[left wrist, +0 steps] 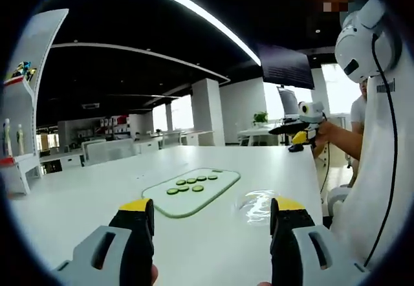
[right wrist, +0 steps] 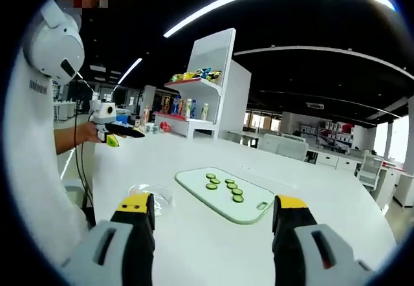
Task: Open the petri dish lid, add cucumber slices into the petri dish, and close the lid
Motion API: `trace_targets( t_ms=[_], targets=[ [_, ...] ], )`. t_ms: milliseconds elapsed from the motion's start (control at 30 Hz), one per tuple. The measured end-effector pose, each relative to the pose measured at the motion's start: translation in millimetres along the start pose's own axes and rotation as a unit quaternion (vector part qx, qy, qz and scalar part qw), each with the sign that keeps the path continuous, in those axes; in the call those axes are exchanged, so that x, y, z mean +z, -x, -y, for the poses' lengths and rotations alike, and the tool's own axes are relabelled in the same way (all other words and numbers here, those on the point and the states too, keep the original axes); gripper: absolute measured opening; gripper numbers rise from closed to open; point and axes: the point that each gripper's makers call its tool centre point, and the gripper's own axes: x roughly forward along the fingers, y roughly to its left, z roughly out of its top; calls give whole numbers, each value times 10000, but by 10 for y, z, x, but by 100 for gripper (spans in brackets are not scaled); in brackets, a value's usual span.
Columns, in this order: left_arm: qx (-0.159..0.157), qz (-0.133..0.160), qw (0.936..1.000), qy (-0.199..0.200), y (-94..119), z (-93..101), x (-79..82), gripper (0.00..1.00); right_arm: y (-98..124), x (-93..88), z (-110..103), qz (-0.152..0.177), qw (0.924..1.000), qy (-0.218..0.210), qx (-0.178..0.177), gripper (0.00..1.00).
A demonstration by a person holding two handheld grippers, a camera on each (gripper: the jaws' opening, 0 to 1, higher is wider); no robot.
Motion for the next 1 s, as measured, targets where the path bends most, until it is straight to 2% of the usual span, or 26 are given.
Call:
trace_targets(
  t_ms=[333,567,1000],
  targets=[
    [-441,-65,9990,-75,-89,153,-57,73,-77,37,-140,96,9991,-84,414,74],
    [-676,-127,9976,-86,-152,234,-67,73,-168,-6,-260,-7,9973,-26,737,75],
    [-896,-224,9957,-102,-236,293,-122,73,-328,-57,-459,-170,9919,79,1260,77]
  ],
)
